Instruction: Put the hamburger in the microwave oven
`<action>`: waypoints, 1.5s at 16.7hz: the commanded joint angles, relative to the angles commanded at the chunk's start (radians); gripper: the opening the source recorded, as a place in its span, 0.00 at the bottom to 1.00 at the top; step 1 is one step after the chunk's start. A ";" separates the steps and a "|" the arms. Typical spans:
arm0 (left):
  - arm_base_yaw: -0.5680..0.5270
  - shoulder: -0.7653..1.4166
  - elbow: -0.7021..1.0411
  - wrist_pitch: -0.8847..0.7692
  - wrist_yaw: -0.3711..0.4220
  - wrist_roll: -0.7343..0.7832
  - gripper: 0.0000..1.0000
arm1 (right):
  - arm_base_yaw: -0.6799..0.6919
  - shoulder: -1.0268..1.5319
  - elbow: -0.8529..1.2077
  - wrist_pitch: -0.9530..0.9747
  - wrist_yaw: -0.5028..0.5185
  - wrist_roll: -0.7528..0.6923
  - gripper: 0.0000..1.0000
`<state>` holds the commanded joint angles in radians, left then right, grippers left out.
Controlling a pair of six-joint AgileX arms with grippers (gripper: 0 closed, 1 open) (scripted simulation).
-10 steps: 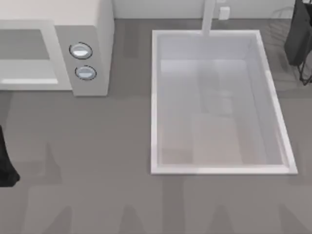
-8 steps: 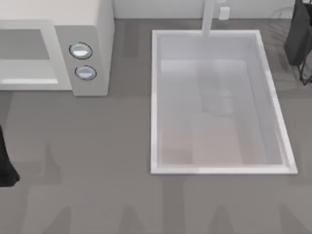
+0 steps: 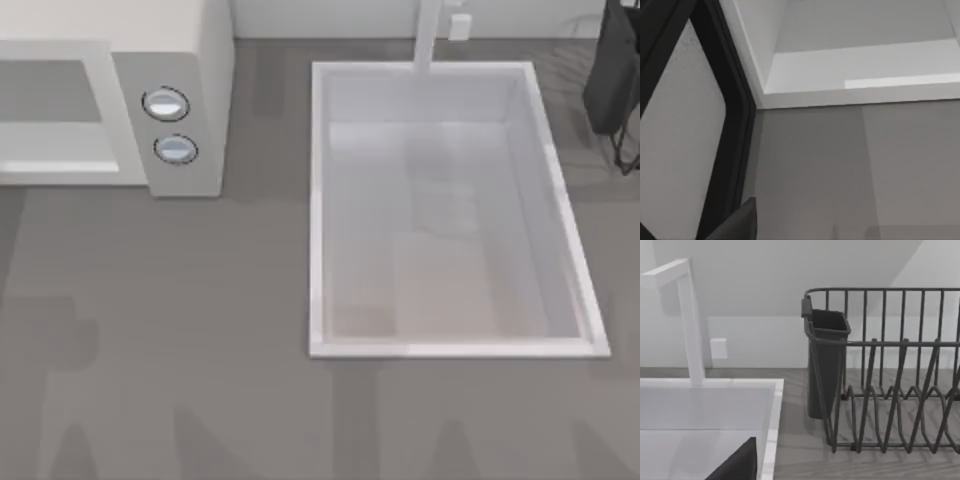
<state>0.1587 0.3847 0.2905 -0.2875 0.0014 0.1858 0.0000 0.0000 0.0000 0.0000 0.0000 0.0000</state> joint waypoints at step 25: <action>0.338 1.177 0.613 -0.629 0.001 0.367 1.00 | 0.000 0.000 0.000 0.000 0.000 0.000 1.00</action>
<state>0.4963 1.5613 0.9035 -0.9169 0.0024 0.5532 0.0000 0.0000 0.0000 0.0000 0.0000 0.0000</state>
